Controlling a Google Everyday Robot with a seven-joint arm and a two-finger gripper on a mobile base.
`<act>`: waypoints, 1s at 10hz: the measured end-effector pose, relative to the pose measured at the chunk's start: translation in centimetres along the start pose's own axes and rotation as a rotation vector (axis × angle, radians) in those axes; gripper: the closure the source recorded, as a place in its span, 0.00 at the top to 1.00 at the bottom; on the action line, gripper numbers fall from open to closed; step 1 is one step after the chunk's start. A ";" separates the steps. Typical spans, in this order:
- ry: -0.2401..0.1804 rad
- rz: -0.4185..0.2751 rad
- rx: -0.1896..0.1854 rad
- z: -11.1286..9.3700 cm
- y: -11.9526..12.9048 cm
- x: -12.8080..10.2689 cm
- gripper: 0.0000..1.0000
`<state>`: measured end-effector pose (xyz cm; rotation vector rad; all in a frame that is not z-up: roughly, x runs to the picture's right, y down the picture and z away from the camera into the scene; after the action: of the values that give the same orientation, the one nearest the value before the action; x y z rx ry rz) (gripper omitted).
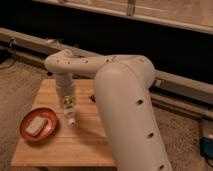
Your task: Place the bottle in the ceramic bowl
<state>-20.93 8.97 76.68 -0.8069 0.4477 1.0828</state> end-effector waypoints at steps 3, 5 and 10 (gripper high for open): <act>-0.025 -0.173 -0.049 -2.3 6.5 2.8 0.00; -0.036 -0.269 -0.075 -2.6 10.9 3.3 0.00; -0.035 -0.371 -0.110 0.1 16.0 1.8 0.40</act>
<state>-34.65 13.86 69.85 -0.9247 0.1988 0.7791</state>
